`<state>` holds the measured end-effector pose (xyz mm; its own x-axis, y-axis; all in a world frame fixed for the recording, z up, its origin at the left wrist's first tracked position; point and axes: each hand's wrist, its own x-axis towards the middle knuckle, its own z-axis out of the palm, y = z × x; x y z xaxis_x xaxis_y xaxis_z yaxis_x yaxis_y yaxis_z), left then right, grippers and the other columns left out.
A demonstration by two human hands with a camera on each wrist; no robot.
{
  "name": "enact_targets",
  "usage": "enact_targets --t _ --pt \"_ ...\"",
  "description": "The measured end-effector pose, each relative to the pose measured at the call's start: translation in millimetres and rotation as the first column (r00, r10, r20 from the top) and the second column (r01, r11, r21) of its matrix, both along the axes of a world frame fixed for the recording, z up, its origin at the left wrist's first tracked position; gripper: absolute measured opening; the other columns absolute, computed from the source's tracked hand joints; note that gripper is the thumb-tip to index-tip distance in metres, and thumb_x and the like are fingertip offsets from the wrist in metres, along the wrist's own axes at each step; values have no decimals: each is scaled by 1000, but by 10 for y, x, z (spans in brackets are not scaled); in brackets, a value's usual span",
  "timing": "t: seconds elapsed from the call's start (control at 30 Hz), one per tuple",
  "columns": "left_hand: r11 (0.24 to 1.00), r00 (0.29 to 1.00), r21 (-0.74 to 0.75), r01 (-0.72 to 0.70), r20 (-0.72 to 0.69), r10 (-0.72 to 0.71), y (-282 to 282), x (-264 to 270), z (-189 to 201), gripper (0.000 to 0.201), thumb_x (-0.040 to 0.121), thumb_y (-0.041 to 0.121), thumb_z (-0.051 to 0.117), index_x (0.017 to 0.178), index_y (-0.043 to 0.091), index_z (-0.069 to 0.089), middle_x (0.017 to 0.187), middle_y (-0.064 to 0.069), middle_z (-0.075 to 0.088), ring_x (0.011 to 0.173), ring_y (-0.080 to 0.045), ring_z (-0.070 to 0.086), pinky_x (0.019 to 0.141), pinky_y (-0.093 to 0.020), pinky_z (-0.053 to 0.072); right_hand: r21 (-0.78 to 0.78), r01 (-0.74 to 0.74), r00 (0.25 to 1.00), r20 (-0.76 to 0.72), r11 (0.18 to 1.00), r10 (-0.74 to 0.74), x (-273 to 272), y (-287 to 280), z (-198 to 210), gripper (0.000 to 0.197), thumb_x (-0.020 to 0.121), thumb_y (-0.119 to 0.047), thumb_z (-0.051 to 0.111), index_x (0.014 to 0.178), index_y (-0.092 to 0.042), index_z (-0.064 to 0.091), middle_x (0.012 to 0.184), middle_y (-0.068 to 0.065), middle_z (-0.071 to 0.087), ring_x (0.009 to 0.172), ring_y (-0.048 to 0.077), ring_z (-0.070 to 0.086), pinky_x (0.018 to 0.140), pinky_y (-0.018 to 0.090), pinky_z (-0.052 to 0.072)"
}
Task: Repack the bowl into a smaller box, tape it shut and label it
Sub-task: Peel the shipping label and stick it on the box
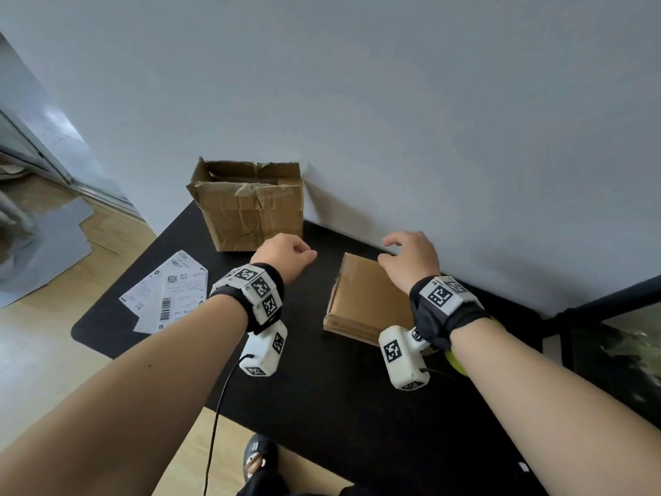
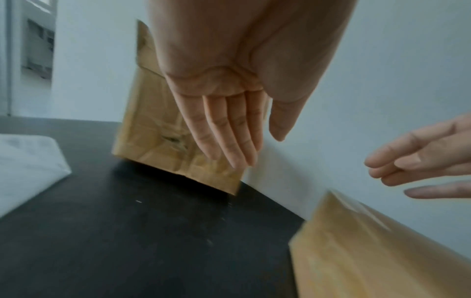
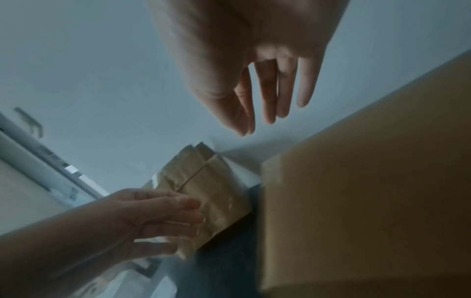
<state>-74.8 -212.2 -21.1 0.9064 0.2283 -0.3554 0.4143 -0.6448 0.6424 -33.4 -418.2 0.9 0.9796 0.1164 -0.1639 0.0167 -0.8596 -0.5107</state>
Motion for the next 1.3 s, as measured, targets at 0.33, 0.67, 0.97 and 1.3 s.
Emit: enact_targets --t 0.33,0.67,0.97,1.3 --pt "955 954 4 -297 -31 297 1577 -608 -155 9 85 22 59 80 26 65 82 2 67 86 -19 64 81 -34 52 78 -359 902 -228 930 367 -297 1700 -121 14 87 -16 61 95 -19 73 98 -5 67 91 11 56 80 20 39" --pt "818 848 -265 -510 -316 426 2376 -881 -725 6 89 10 55 84 9 57 84 -12 62 76 -25 60 77 -38 54 13 -326 755 -599 945 269 -554 2745 -704 19 88 -14 58 100 -6 71 98 11 73 90 22 71 88 32 54" --pt "764 835 -351 -541 -332 439 2326 -772 -787 37 86 9 64 121 5 52 95 -11 63 82 -21 66 77 -31 57 50 -197 804 -563 979 191 -567 2829 -932 28 84 -10 58 110 -15 66 85 1 73 81 16 72 86 32 55" --pt "956 942 -87 -280 -217 256 2259 -699 -799 13 86 27 65 77 22 58 89 1 67 75 -13 63 72 -30 56 87 -158 820 -544 984 180 -492 2728 -957 14 85 -13 62 97 -19 65 76 -1 69 73 17 70 78 33 58"
